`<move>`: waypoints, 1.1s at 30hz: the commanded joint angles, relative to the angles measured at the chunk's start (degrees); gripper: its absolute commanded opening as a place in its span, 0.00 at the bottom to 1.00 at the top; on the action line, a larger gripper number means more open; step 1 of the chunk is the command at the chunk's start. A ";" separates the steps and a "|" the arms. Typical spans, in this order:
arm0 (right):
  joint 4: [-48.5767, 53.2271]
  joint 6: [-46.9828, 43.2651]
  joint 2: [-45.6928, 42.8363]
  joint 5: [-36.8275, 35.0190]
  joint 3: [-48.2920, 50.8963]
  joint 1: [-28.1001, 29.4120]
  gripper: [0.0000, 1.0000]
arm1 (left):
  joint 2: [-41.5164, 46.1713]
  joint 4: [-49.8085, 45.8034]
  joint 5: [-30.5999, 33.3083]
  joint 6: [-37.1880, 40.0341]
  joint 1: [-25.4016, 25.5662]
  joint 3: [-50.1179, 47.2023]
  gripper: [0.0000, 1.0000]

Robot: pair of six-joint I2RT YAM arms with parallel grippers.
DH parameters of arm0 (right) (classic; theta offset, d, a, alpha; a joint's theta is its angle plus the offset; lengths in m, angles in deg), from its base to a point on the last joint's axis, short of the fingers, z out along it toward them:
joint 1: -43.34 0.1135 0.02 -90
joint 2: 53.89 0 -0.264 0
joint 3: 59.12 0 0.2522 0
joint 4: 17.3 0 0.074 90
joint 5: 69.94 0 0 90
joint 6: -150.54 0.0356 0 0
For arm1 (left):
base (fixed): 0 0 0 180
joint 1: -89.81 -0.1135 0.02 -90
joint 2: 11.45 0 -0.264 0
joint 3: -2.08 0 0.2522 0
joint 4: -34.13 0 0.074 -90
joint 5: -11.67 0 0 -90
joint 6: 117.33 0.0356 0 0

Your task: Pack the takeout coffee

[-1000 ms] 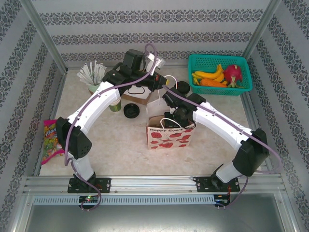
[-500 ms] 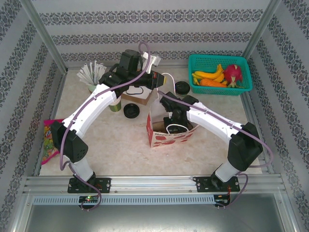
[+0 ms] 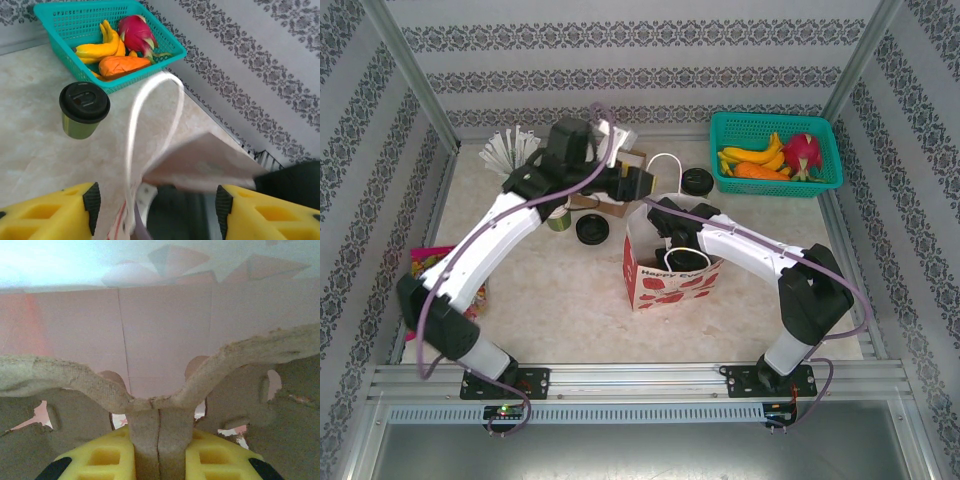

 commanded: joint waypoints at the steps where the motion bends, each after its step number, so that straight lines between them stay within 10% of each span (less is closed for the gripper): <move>1: -0.85 0.82 -0.04 0.48 1.11 -0.29 0.15 | 9.08 8.21 0.25 5.31 -0.38 -7.23 0.72; 6: -1.73 1.54 0.42 0.57 0.58 -0.26 0.15 | 20.07 15.36 -11.23 12.81 2.46 -19.34 0.84; 11: -2.12 3.28 0.14 0.37 0.49 -0.26 0.15 | 22.96 5.11 -9.92 29.48 12.84 -20.34 0.84; 24: -2.04 5.03 1.98 0.23 -0.95 0.09 0.15 | 15.32 13.39 -3.54 30.91 19.17 -17.77 0.76; 33: -4.01 5.73 3.72 -1.58 -0.51 0.08 0.15 | 16.81 15.20 -2.22 29.88 19.28 -17.67 0.00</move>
